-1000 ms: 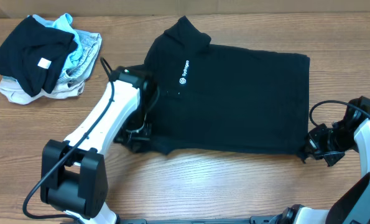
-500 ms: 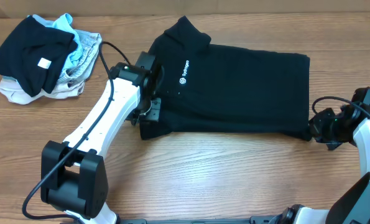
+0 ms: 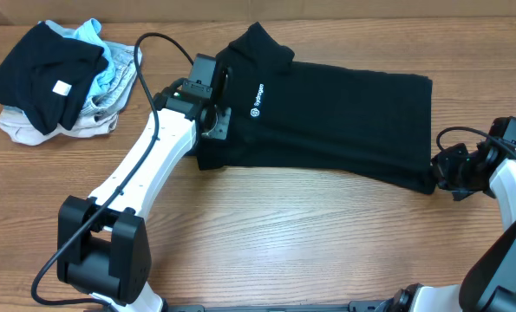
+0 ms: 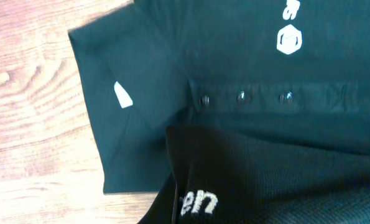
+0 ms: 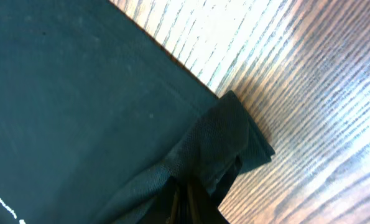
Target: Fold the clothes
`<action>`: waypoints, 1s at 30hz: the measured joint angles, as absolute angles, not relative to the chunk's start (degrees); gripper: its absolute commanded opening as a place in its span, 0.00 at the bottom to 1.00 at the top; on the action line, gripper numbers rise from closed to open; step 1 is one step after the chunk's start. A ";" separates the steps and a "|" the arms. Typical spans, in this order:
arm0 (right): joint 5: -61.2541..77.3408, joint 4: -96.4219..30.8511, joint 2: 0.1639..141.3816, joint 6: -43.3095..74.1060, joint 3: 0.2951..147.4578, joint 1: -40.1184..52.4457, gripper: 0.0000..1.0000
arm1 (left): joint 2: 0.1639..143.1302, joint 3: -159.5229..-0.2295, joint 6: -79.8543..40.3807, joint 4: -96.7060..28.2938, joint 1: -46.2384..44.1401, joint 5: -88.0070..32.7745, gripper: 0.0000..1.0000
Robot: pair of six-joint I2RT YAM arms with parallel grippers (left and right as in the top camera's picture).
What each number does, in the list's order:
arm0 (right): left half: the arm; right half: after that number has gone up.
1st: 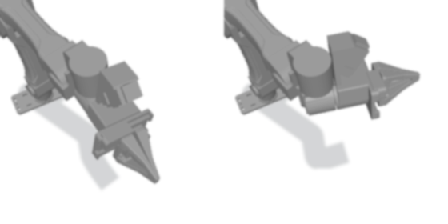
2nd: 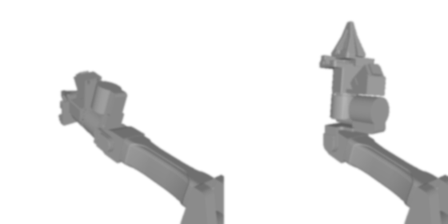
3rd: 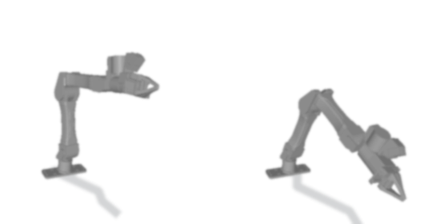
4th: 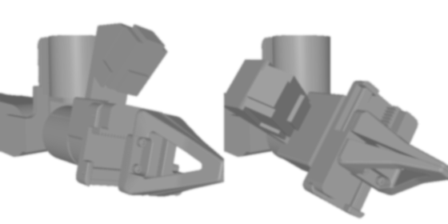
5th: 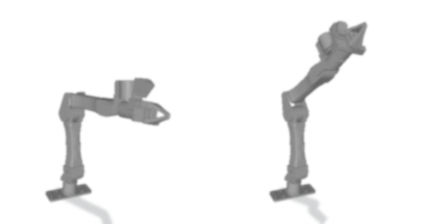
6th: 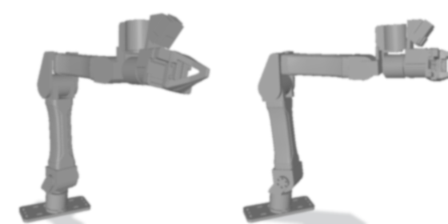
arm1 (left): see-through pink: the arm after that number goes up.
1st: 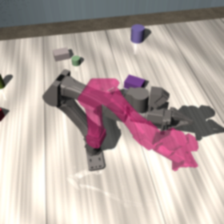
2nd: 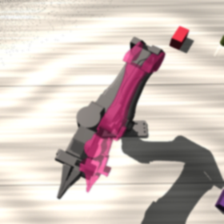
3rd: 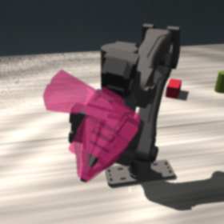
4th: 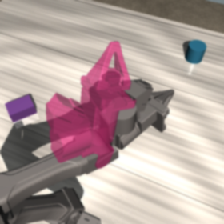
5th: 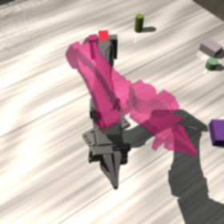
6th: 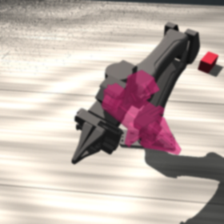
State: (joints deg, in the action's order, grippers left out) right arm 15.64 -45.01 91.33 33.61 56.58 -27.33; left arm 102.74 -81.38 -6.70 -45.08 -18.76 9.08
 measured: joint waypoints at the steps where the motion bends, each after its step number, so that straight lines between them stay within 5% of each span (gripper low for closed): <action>1: 15.66 -44.60 91.46 33.69 56.58 -27.33 0.06 | 102.74 -81.38 -6.57 -44.45 -18.76 9.10 0.04; 21: 17.50 -37.47 91.48 32.64 56.58 -24.53 0.04 | 103.77 -81.38 -5.76 -48.71 -18.76 9.72 0.04; 30: 17.08 -54.92 91.26 30.96 57.43 -24.29 0.04 | 103.77 -83.18 -5.76 -70.06 -18.76 7.22 0.04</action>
State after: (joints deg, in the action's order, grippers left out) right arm 17.08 -54.92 91.26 30.96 57.43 -24.29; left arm 103.77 -83.18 -5.76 -70.06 -18.76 7.22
